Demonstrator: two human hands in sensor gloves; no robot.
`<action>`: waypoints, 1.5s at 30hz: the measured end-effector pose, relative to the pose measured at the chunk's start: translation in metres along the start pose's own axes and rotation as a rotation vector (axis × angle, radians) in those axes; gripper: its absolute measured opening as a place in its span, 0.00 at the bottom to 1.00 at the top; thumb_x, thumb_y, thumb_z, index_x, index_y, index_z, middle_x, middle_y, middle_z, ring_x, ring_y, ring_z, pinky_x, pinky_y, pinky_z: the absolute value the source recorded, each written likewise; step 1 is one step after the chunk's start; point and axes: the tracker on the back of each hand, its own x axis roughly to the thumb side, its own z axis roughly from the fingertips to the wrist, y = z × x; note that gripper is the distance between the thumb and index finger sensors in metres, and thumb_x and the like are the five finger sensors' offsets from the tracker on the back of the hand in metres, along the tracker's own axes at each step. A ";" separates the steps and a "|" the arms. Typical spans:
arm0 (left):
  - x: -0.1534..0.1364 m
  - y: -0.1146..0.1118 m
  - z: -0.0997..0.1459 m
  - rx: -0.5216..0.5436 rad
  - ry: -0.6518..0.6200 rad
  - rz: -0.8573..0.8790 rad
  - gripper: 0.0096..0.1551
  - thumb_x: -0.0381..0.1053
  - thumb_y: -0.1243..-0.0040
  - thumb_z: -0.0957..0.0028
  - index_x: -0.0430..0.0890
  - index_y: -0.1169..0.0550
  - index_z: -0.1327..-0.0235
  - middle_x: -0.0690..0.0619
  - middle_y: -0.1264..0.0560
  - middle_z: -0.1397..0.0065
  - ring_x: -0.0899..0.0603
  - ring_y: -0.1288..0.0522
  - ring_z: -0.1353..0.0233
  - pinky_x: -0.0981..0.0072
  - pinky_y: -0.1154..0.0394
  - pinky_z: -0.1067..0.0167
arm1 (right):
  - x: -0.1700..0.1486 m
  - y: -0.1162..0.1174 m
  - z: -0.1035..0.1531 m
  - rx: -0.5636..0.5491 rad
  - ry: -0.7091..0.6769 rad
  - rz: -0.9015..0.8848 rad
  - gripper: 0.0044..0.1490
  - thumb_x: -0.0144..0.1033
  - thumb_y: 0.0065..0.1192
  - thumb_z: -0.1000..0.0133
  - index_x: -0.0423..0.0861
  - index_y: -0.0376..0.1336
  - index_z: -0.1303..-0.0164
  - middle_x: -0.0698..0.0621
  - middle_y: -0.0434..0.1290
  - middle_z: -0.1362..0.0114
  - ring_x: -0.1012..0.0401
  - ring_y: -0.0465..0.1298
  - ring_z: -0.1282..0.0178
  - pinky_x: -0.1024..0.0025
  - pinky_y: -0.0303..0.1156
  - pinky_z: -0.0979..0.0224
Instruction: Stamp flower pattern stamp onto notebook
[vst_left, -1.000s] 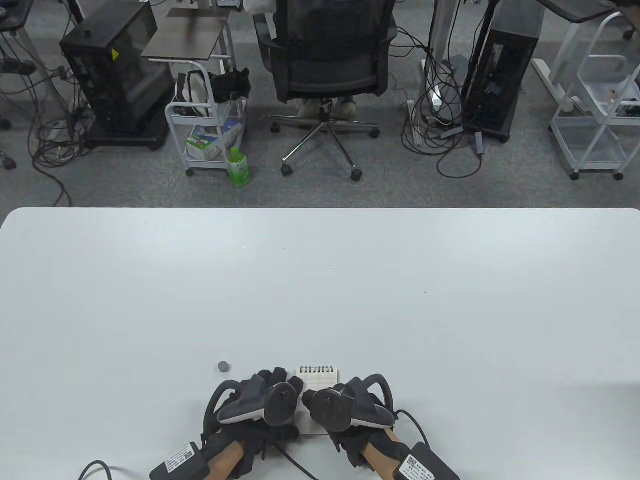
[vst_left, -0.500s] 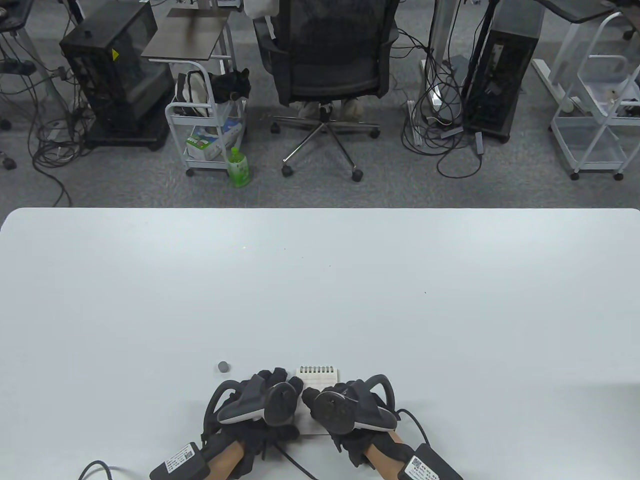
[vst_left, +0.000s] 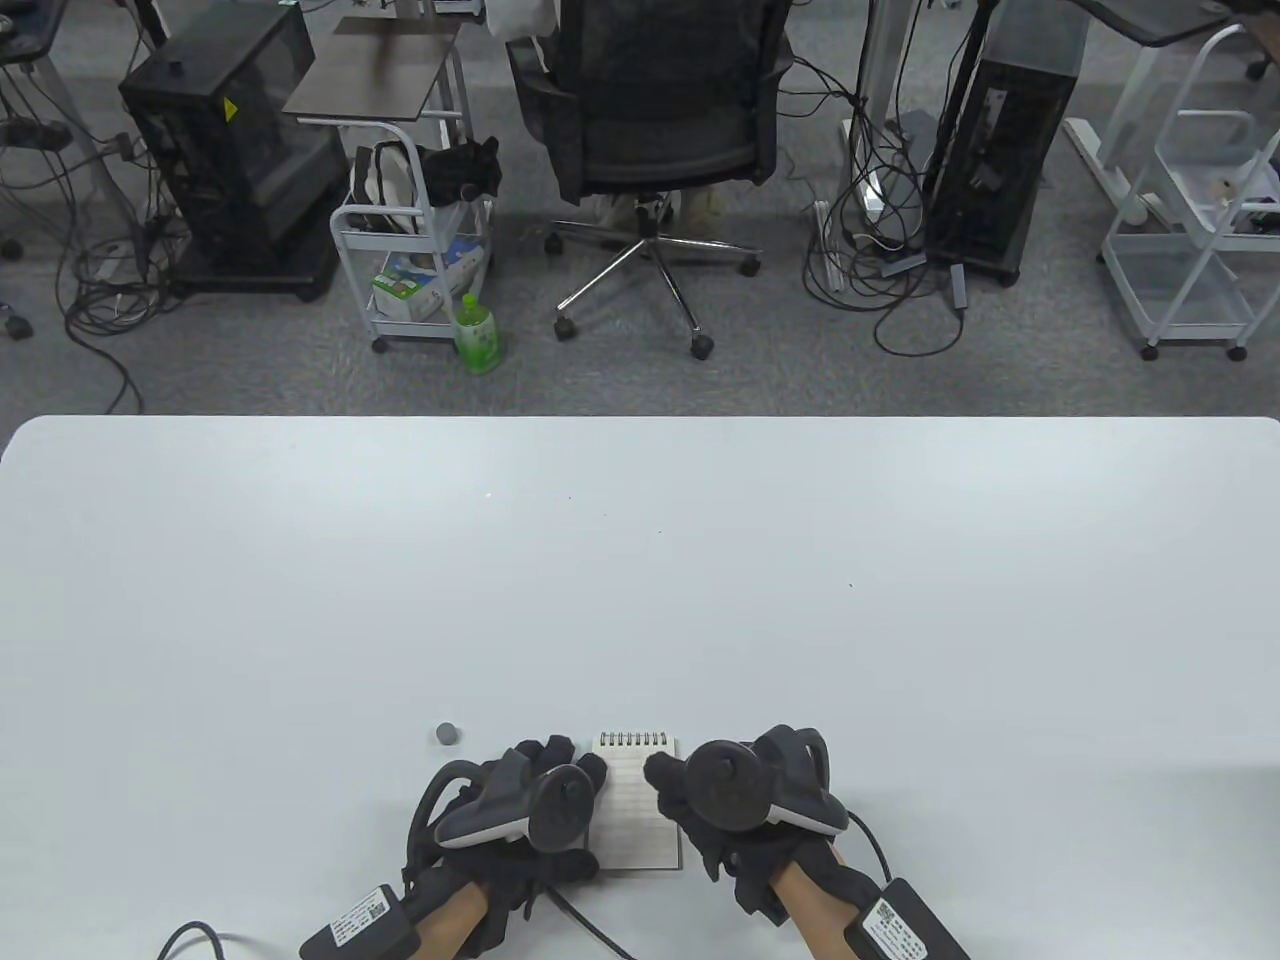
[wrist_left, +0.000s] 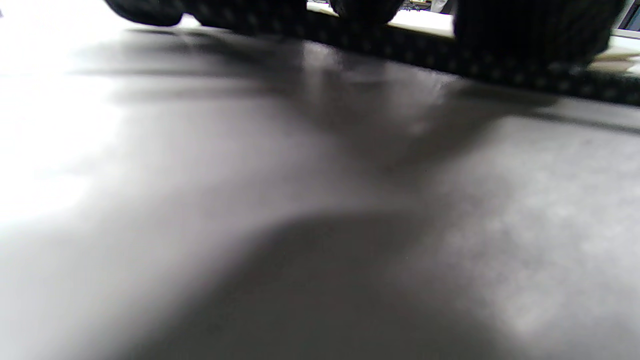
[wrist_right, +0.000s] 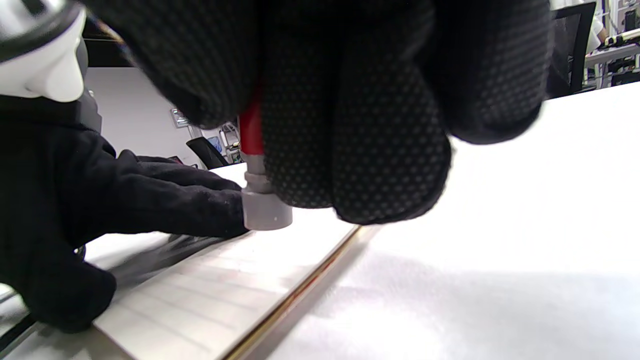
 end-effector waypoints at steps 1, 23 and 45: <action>0.000 0.000 0.000 0.000 0.000 0.000 0.55 0.70 0.46 0.63 0.50 0.47 0.24 0.40 0.53 0.19 0.29 0.51 0.22 0.33 0.45 0.33 | 0.000 0.001 0.000 0.007 -0.005 0.003 0.27 0.37 0.71 0.54 0.47 0.72 0.43 0.41 0.83 0.52 0.49 0.88 0.59 0.47 0.78 0.44; 0.000 0.000 0.000 0.000 0.001 0.000 0.55 0.70 0.46 0.63 0.50 0.47 0.24 0.40 0.53 0.19 0.29 0.51 0.22 0.33 0.45 0.33 | 0.008 0.013 -0.003 0.063 -0.023 0.084 0.27 0.37 0.71 0.54 0.47 0.72 0.43 0.41 0.83 0.52 0.50 0.88 0.58 0.47 0.78 0.44; 0.000 0.000 0.000 0.000 0.001 0.000 0.55 0.70 0.46 0.63 0.50 0.47 0.24 0.40 0.53 0.19 0.29 0.51 0.22 0.33 0.45 0.33 | 0.016 0.018 -0.008 0.175 0.037 0.078 0.27 0.35 0.70 0.53 0.46 0.71 0.42 0.37 0.82 0.50 0.47 0.88 0.55 0.46 0.77 0.42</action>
